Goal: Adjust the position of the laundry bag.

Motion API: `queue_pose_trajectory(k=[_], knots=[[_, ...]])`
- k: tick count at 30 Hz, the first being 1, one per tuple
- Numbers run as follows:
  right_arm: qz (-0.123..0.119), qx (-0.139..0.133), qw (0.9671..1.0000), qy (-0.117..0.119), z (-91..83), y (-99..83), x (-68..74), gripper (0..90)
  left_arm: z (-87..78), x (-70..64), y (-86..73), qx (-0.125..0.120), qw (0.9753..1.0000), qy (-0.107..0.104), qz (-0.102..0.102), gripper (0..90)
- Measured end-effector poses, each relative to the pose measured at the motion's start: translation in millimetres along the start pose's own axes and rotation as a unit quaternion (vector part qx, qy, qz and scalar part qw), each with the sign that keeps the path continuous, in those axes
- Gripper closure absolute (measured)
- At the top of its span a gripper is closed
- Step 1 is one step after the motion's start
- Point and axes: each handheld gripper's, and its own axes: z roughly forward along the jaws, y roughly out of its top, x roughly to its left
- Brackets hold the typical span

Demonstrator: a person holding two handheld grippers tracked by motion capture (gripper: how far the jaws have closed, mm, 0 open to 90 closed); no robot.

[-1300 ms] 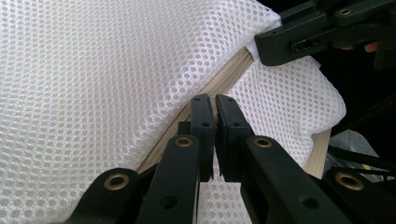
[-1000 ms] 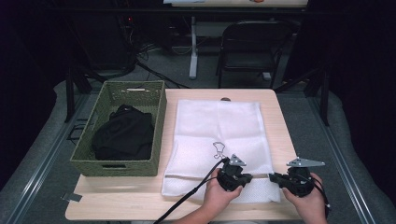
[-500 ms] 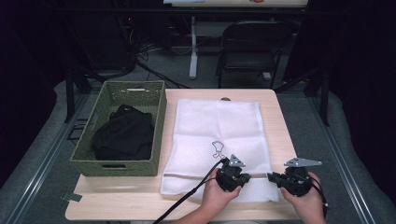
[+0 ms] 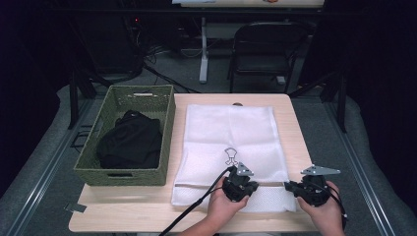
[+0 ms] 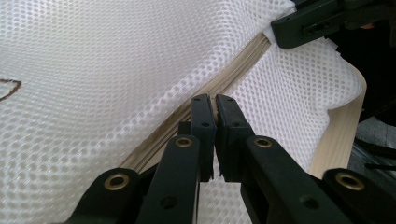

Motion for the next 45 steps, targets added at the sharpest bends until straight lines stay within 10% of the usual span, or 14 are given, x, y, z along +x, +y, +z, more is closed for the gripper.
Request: queue_pose_trajectory(k=[45], knots=[[-0.010, 0.000, 0.9999, 0.006, 4.5, 2.3, 3.8, 83.2, -22.0, 15.0, -16.1, 0.002, 0.9997, 0.019, -0.014, 87.0]])
